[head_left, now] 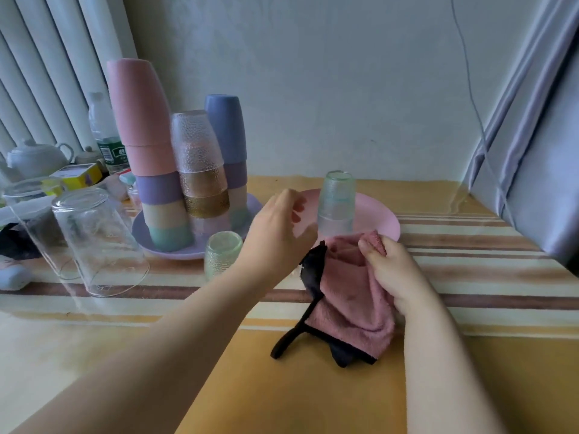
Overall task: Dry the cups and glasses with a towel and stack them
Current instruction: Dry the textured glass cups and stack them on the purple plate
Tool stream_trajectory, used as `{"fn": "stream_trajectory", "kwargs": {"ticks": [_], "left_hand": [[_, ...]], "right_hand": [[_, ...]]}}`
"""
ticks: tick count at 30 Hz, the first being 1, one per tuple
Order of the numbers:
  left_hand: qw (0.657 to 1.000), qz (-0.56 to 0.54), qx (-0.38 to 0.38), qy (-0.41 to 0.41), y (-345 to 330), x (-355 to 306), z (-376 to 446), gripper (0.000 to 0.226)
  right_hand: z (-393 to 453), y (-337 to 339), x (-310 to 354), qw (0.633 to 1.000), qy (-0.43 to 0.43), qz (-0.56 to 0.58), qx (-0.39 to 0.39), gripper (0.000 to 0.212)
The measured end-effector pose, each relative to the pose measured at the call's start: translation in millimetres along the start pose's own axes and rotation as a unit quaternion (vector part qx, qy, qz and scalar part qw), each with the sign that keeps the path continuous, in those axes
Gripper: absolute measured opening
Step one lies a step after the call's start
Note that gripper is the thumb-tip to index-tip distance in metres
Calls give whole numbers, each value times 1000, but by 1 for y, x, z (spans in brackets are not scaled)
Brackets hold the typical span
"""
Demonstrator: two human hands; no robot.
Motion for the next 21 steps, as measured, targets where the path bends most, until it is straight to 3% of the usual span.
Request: {"fn": "stream_trajectory", "kwargs": {"ticks": [3, 6, 10, 14, 21], "left_hand": [[988, -49, 49, 138, -52, 9, 36, 64], [967, -89, 88, 223, -93, 26, 59, 90], [933, -163, 114, 300, -124, 38, 67, 88], [936, -162, 119, 289, -134, 41, 65, 52], [965, -116, 101, 212, -132, 43, 61, 66]], "right_hand": [[7, 11, -8, 999, -26, 39, -16, 15], [13, 16, -13, 997, -33, 60, -27, 17], [20, 17, -17, 996, -35, 75, -34, 17], [24, 14, -22, 997, -41, 64, -33, 16], [25, 12, -22, 996, -42, 63, -37, 21]]}}
Point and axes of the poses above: each hand's wrist, its own z-axis towards the middle knuckle, its own y-axis out of the back of the hand, x = y × z, the point moved 5 cm from there along z, towards the middle knuckle, and after that the axes turned 8 degrees about -x, right-handed, at the moved point
